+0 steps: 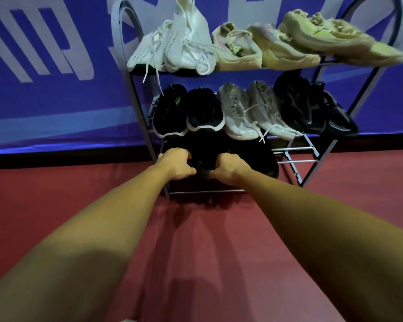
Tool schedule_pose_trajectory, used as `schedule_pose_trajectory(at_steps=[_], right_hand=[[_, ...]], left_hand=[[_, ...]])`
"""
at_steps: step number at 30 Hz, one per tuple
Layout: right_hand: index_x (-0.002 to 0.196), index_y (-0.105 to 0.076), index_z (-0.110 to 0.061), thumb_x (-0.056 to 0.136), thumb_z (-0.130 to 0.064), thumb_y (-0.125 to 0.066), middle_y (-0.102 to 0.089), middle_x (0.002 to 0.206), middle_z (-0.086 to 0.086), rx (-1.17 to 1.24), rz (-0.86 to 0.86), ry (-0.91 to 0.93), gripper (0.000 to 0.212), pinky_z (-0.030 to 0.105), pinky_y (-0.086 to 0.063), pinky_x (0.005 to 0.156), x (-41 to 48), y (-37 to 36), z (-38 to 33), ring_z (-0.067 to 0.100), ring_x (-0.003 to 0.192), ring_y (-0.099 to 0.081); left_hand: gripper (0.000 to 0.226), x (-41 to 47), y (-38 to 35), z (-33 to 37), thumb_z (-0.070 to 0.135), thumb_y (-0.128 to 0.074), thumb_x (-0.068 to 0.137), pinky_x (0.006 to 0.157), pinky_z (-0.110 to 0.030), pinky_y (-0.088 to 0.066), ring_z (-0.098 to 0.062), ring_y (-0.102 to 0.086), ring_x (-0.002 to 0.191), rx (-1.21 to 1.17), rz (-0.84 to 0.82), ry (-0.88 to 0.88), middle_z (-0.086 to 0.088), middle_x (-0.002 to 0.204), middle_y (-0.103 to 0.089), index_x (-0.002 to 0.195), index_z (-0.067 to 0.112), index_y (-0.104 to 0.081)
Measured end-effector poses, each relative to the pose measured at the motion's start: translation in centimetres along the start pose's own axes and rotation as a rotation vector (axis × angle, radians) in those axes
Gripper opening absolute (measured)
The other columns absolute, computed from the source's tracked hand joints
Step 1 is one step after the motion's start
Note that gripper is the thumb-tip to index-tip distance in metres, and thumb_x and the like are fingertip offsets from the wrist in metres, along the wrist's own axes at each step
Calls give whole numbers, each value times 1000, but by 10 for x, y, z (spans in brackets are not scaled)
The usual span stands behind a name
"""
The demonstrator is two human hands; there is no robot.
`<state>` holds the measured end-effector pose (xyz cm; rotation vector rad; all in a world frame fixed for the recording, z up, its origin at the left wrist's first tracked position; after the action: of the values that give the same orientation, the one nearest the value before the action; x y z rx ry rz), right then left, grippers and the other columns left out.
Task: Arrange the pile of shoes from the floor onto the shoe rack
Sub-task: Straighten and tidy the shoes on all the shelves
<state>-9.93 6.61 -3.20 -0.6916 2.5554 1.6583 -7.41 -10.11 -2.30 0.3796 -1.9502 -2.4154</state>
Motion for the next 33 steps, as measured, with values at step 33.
schedule_pose_trajectory(at_steps=[33], right_hand=[[110, -61, -30, 85, -41, -60, -72, 104, 5, 409, 129, -309, 27, 35, -60, 79, 51, -36, -2, 28, 79, -74]], left_hand=[[45, 43, -52, -8, 18, -68, 81, 90, -34, -55, -20, -63, 94, -258, -69, -84, 2, 113, -64, 122, 37, -63]])
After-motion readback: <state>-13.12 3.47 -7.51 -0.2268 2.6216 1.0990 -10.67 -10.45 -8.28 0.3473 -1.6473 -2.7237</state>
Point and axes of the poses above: each hand's wrist, its own x-axis towards the middle knuckle, its own y-axis out of the back of the hand, z = x × y, the point moved 2 cm from there along x, towards the middle knuckle
